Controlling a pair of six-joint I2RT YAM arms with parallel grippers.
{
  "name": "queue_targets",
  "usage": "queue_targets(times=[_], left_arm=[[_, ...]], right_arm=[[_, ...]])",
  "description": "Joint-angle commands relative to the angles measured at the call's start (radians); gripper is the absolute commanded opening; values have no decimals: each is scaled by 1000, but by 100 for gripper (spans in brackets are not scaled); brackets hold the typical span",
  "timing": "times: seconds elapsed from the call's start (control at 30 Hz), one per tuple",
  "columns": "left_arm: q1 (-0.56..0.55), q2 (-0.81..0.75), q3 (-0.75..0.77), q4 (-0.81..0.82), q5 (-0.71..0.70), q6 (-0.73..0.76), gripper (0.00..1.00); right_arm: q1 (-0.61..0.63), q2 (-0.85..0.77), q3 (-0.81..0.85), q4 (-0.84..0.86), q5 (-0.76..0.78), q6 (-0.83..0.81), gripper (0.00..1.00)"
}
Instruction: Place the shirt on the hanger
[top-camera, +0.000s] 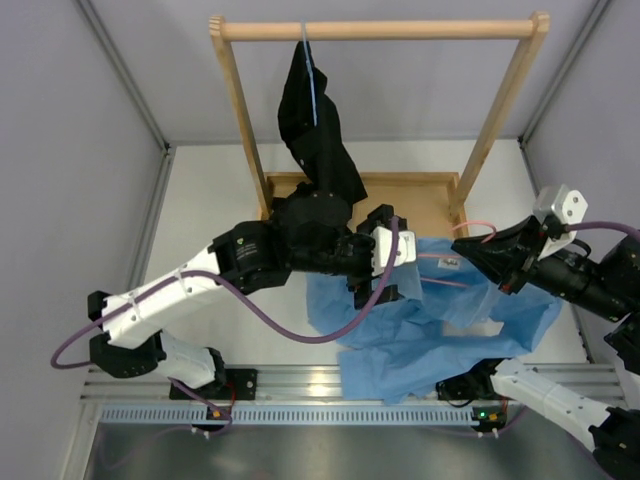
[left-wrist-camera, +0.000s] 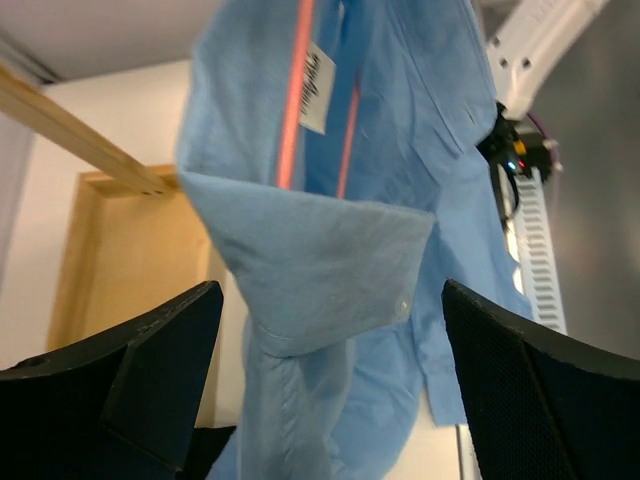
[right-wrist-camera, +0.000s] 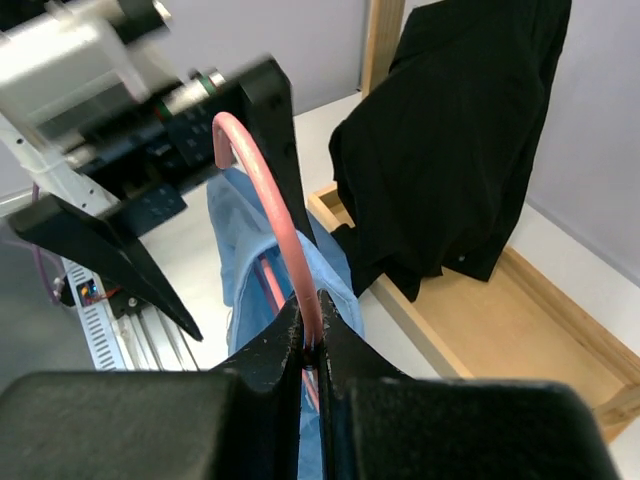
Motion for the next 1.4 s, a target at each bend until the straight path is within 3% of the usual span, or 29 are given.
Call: queue_targets(times=[0.0, 0.17, 0.27, 0.37, 0.43, 0.47, 0.5, 0.6, 0.7, 0.73, 0.83, 1.0, 1.03, 1.1, 1.17, 1.2, 1.3, 1.37], left_arm=[[20, -9, 57, -58, 153, 36, 92], [55, 22, 61, -59, 235, 12, 75], [72, 25, 58, -56, 270, -2, 75], [78, 16, 44, -27, 315, -22, 84], [78, 14, 35, 2, 336, -39, 82], [78, 19, 37, 5, 336, -44, 77], [78, 22, 37, 7, 336, -50, 67], [78, 36, 27, 7, 319, -56, 56], [78, 49, 17, 13, 316, -59, 39], [78, 57, 17, 13, 321, -58, 23], [78, 65, 20, 13, 321, -56, 4], [80, 51, 14, 13, 338, -27, 0], [80, 39, 9, 13, 342, -22, 0], [80, 26, 1, 13, 359, -21, 0], [81, 2, -19, 13, 373, -16, 0], [83, -12, -25, 13, 391, -15, 0], [89, -35, -45, 10, 442, -10, 0], [97, -41, -43, 8, 469, -15, 0]], right_arm=[[9, -21, -5, 69, -49, -15, 0], [9, -27, -13, 76, -107, -10, 0], [9, -35, -31, 86, -119, -10, 0], [9, -35, -48, 96, -118, -7, 0], [9, -38, -54, 105, -130, -7, 0], [9, -38, -59, 112, -131, -6, 0], [9, -41, -62, 119, -133, -4, 0], [9, -54, -68, 143, -136, 3, 0], [9, -63, -76, 158, -154, 5, 0], [9, -67, -77, 163, -156, 6, 0], [8, -83, -91, 178, -147, 10, 0], [9, -106, -108, 183, -141, 17, 1], [8, -118, -118, 180, -136, 17, 6], [9, -133, -128, 165, -130, 14, 26], [9, -158, -135, 125, -115, 2, 32], [9, -176, -137, 111, -107, -3, 45], [9, -205, -129, 53, -99, -10, 55], [9, -225, -114, 1, -128, -15, 57]])
